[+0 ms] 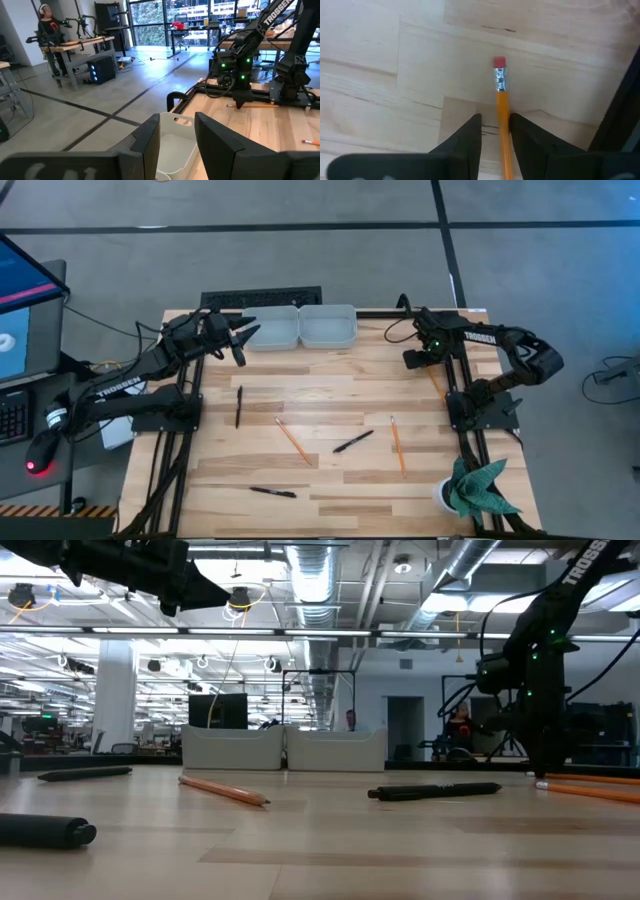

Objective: Sort pens & pencils
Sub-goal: Put the top yellow pencil into the right gray bin

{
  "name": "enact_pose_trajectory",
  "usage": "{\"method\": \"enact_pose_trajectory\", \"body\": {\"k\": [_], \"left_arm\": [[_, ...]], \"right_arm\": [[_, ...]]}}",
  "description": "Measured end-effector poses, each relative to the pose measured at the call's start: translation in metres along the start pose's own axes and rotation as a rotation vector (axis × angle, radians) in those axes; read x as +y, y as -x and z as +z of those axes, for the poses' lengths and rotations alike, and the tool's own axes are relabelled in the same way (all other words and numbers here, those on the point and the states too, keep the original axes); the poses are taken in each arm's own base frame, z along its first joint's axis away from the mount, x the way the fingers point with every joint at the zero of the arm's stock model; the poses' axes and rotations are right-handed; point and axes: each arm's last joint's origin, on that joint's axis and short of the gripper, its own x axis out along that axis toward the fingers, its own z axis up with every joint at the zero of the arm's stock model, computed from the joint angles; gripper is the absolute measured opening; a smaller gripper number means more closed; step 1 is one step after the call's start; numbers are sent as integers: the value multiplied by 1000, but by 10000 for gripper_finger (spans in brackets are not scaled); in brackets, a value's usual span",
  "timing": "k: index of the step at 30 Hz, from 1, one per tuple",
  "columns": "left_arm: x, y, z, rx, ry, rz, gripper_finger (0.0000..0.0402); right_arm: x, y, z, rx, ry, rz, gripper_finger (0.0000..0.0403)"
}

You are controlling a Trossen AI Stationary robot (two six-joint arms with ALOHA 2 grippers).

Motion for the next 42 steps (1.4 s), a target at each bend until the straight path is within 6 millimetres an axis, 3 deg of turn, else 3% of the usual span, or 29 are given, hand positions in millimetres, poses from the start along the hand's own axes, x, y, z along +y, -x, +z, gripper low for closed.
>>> {"method": "enact_pose_trajectory", "body": {"k": [42], "left_arm": [[0, 0, 0, 4, -31, 0, 114]], "right_arm": [[0, 0, 0, 0, 0, -3, 59]]}}
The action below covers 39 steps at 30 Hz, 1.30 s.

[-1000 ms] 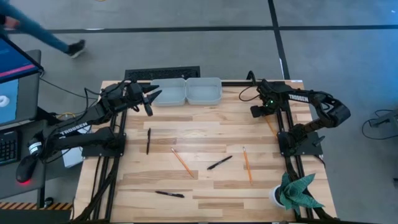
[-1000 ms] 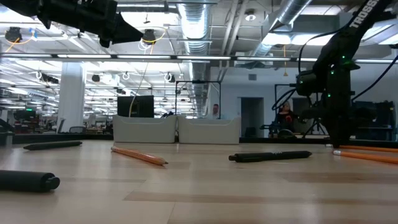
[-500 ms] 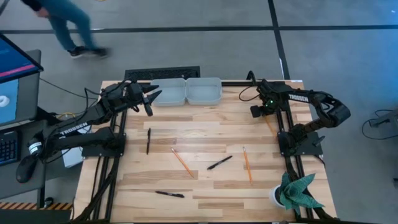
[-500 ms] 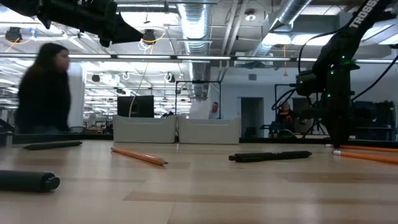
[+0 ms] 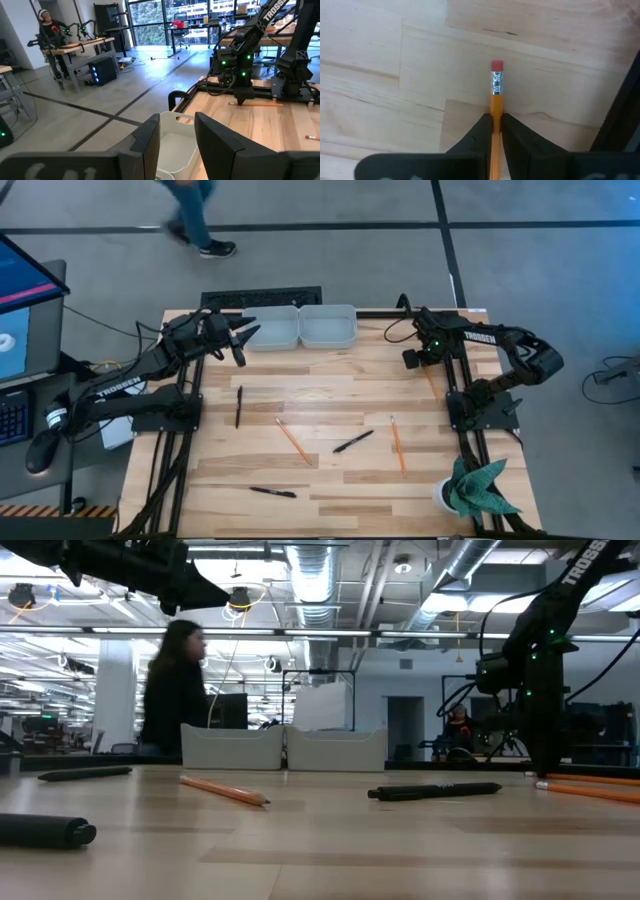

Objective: Sort pens & pencils
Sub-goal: Put the top yellow pencil into the right gray bin

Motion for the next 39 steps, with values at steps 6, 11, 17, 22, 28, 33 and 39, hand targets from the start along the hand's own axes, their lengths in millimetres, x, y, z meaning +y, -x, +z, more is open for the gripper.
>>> {"method": "enact_pose_trajectory", "body": {"k": [6, 11, 17, 22, 28, 33, 39], "left_arm": [[0, 0, 0, 0, -15, 0, 114], [0, 0, 0, 0, -15, 0, 114], [0, -4, -3, 18, -16, -3, 114], [0, -12, -9, 59, -11, -9, 114], [-1, -20, -16, 100, -7, -15, 114], [-1, -22, -15, 83, -5, -14, 114], [0, -22, -13, 60, -6, -11, 114]], "right_arm": [[0, 0, 0, 1, 0, 1, 59], [0, 1, 1, -1, -2, 4, 59], [11, 13, 9, -25, 32, 9, 58], [25, 25, 14, -53, 57, 27, 58], [43, 39, 16, -81, 114, 47, 58], [63, 53, 18, -126, 159, 80, 58], [89, 78, 21, -203, 206, 139, 58]]}}
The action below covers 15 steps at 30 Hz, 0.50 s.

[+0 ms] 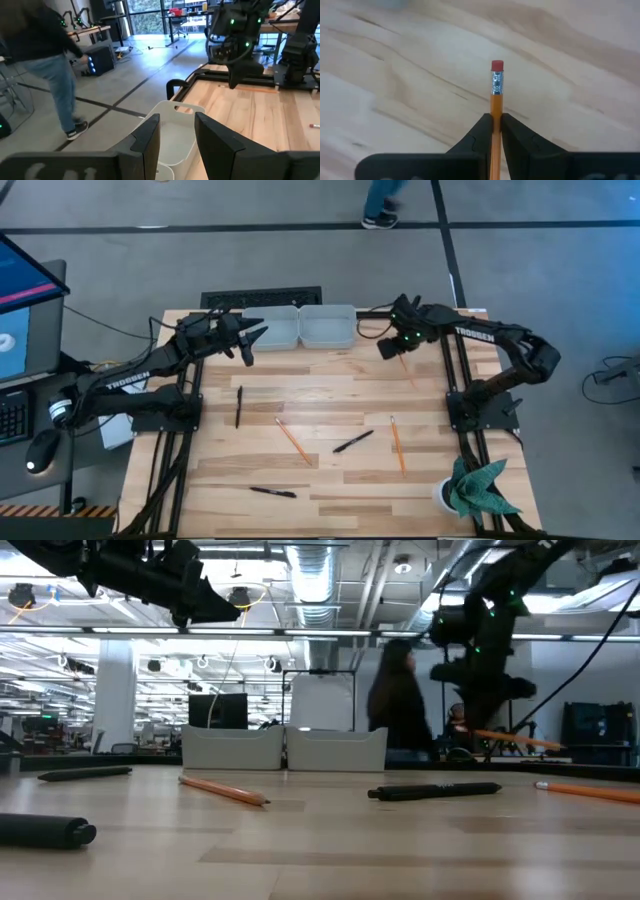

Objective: Sort pens & pencils
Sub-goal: Put the top yellow pencil into the right gray bin

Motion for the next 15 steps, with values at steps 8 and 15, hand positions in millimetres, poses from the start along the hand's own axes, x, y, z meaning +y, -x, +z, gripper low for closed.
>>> {"method": "enact_pose_trajectory", "body": {"k": [8, 15], "left_arm": [[0, 0, 0, 1, 0, -4, 114], [-1, 0, 0, -3, 6, -36, 114]], "right_arm": [[36, 40, 21, -149, 78, 100, 58], [60, 75, 39, -319, 146, 202, 58]]}}
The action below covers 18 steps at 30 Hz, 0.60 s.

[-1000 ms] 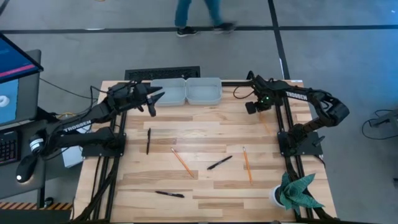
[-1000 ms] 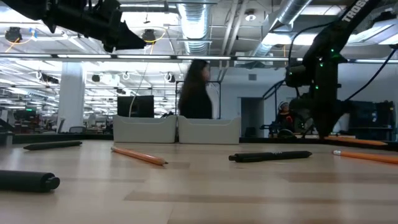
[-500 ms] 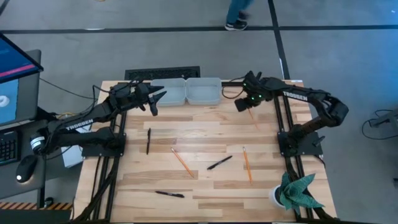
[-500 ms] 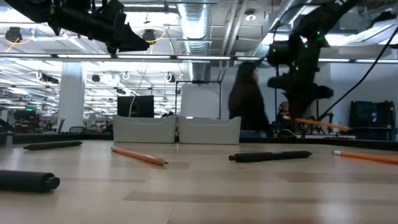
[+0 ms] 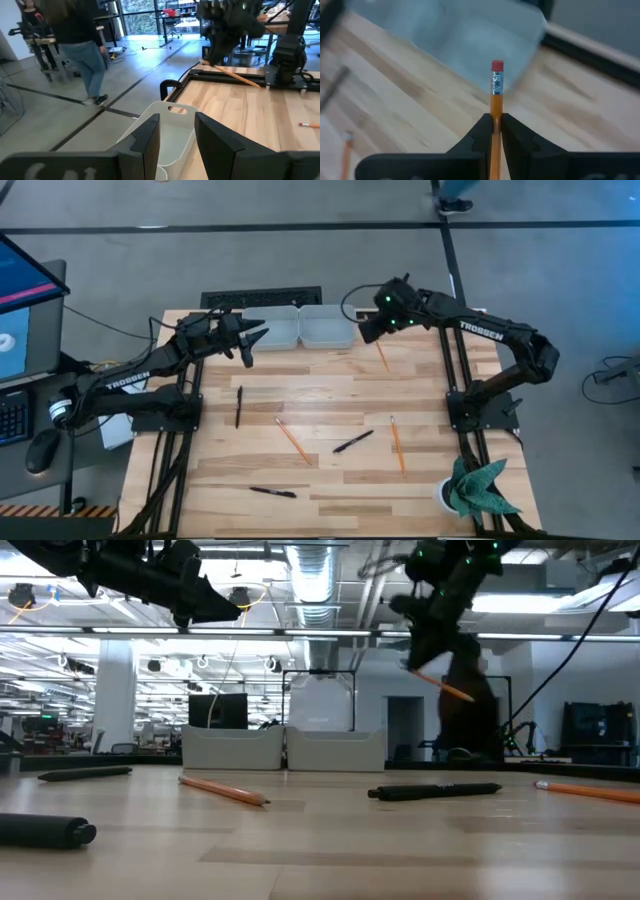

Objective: Sort pens & pencils
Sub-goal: Put the top yellow pencil into the right gray bin

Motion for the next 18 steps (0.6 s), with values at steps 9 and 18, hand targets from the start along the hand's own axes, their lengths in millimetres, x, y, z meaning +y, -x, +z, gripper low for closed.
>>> {"method": "enact_pose_trajectory", "body": {"k": [9, 18], "left_arm": [[0, 0, 0, 0, 0, -7, 114], [-1, 0, 0, -1, 17, -21, 114]], "right_arm": [[7, 11, 33, -250, 101, 69, 58], [8, -17, 60, -268, 219, 39, 59]]}}
